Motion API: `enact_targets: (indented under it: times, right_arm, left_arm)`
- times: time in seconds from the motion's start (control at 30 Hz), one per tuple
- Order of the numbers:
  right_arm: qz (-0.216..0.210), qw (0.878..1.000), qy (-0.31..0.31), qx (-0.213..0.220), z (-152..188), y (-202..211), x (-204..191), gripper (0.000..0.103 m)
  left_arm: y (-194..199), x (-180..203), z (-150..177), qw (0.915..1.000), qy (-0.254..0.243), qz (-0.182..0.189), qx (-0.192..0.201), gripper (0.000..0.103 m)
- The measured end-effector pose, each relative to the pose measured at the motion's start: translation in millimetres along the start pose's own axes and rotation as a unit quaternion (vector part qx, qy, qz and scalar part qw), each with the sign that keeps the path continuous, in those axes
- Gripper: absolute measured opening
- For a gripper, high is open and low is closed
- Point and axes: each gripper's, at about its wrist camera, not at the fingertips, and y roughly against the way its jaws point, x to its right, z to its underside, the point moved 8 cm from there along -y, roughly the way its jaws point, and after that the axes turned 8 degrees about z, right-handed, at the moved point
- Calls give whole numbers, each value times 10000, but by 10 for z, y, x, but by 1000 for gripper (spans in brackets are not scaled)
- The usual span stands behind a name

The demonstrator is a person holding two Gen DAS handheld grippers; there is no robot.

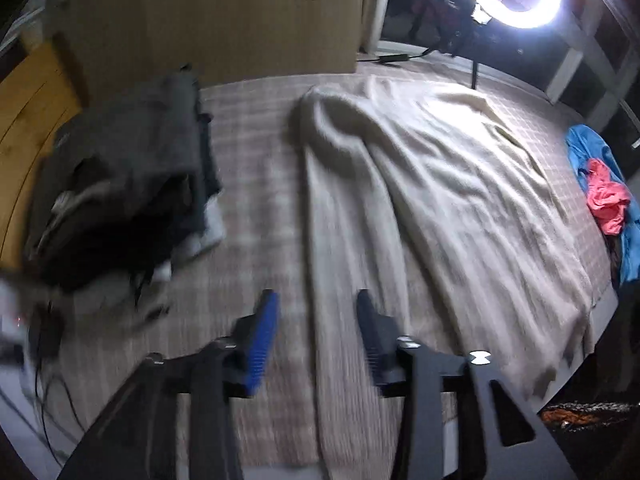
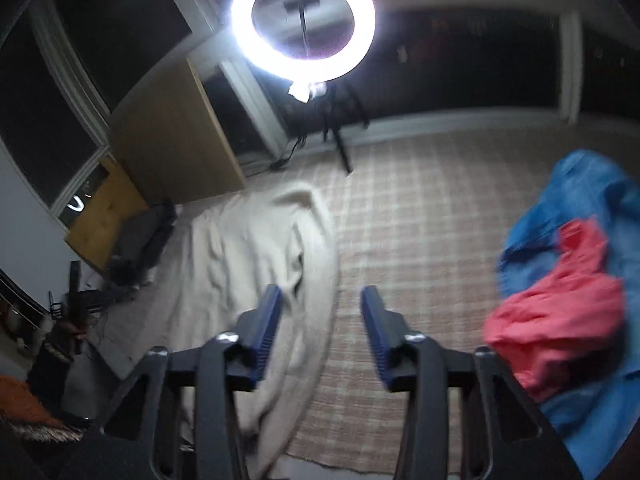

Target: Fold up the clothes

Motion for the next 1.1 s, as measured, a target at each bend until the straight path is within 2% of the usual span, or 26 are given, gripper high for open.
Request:
enact_targets:
  times: [0.07,0.13,0.2,0.33,0.43,0.6,0.63,0.67,0.7,0.73,0.77,0.8,0.83,0.97,1.03,1.1]
  right_arm:
    - [337,9990,270,-93,95,-80,-42,53]
    - [430,9980,363,-294,245,-306,-118,53]
    - [279,9978,202,-569,425,-653,-199,53]
    - [124,9934,122,-1130,736,-1372,-368,53]
    - [-32,9899,109,-1410,892,-1665,-475,53]
    - [-167,9832,290,-1796,1139,-1938,-630,53]
    - [-203,9819,348,-1852,1178,-1961,-664,53]
    - [-240,9805,407,-1908,1216,-1985,-698,53]
    - [-282,9792,458,-1956,1251,-2006,-730,53]
    - [-364,9791,472,-1947,1263,-2013,-755,52]
    - [-476,9793,490,-1907,1261,-2010,-782,42]
    - [-564,9780,462,-1957,1266,-2019,-790,21]
    - [-597,9774,419,-1984,1262,-2019,-780,11]
    - [-535,9828,425,-1718,1141,-1863,-712,9]
    - [-320,9875,487,-1466,1024,-1718,-611,9]
    - [395,9921,424,-1115,798,-1529,-309,9]
  left_arm:
    - [-81,41,177,9999,27,-74,-152,47]
    - [-218,91,329,9992,-11,-262,-306,47]
    - [-409,151,455,9973,-110,-559,-461,47]
    - [-514,248,559,9969,126,-621,-466,48]
    - [-603,329,598,9958,103,-784,-454,52]
    - [-589,359,570,9951,196,-928,-275,51]
    - [-567,357,562,9950,225,-939,-236,49]
    - [-546,355,554,9950,255,-950,-197,39]
    - [-524,353,545,9948,285,-961,-158,24]
    - [-502,351,537,9947,315,-971,-119,15]
    - [-481,349,529,9945,345,-982,-80,4]
    - [-459,347,521,9943,375,-993,-41,3]
    - [-437,344,513,9941,405,-1004,-2,3]
    - [-349,334,480,9930,524,-1049,155,2]
    - [-116,57,456,9839,696,-1619,295,3]
    - [127,-216,437,9711,864,-2183,433,7]
